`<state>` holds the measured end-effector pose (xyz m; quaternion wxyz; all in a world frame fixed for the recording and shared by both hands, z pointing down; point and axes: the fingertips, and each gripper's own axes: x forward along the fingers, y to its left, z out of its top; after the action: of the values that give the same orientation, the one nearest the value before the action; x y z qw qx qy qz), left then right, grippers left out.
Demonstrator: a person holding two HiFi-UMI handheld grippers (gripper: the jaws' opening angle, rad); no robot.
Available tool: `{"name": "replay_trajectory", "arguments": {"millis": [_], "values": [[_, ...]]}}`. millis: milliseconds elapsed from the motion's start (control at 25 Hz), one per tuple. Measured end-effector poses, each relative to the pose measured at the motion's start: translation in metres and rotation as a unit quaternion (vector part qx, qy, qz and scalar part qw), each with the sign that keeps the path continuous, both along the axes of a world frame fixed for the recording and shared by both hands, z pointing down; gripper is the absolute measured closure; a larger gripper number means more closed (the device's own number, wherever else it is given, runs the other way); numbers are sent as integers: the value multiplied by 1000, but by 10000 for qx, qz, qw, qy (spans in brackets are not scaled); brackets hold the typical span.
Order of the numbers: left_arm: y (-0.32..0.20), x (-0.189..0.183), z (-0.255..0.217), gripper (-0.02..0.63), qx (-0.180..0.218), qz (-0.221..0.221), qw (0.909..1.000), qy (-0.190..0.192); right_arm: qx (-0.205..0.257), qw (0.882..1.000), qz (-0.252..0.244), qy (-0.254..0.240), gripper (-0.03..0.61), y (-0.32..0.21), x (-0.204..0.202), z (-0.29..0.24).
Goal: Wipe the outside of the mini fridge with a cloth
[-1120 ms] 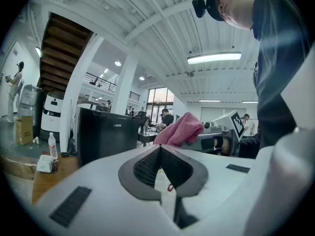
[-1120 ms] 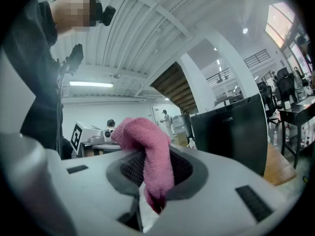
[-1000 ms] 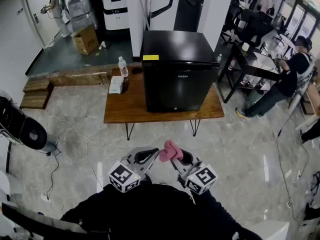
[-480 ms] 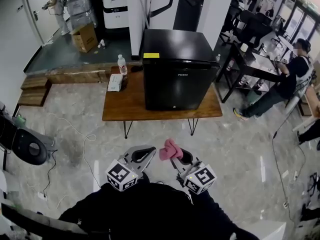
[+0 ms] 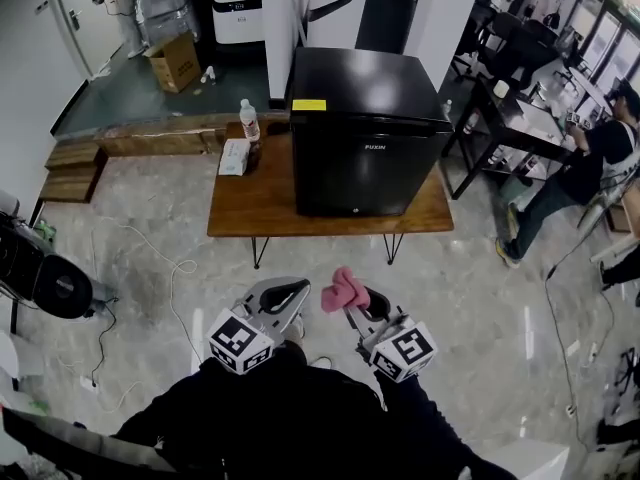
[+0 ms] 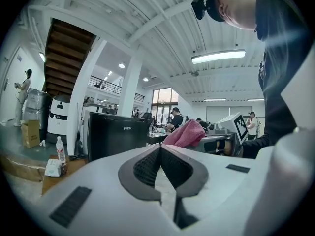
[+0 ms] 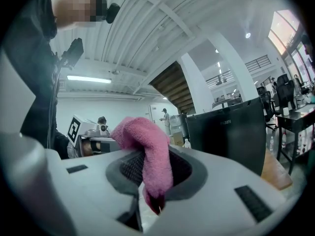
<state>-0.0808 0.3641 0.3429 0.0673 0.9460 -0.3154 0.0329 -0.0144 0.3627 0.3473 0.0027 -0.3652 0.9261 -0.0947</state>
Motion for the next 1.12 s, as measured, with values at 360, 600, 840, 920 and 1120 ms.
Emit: {"name": "replay_trajectory", "arguments": {"millis": [360, 600, 840, 920, 1120], "values": [[-110, -3, -18, 607, 93, 33, 9999, 138, 11, 9995, 24, 314, 499, -106, -10, -15], [-194, -8, -47, 607, 288, 31, 9990, 326, 237, 9978, -4, 619, 499, -192, -21, -43], [-282, -33, -77, 607, 563, -196, 9976, 356, 531, 9928, -29, 1078, 498, -285, -40, -74], [-307, -44, -85, 607, 654, -295, 9967, 372, 630, 9902, -45, 1246, 497, -311, -47, -83], [-366, -75, -105, 607, 846, -482, 9944, 416, 863, 9844, -57, 1530, 497, -372, -69, -114]]}}
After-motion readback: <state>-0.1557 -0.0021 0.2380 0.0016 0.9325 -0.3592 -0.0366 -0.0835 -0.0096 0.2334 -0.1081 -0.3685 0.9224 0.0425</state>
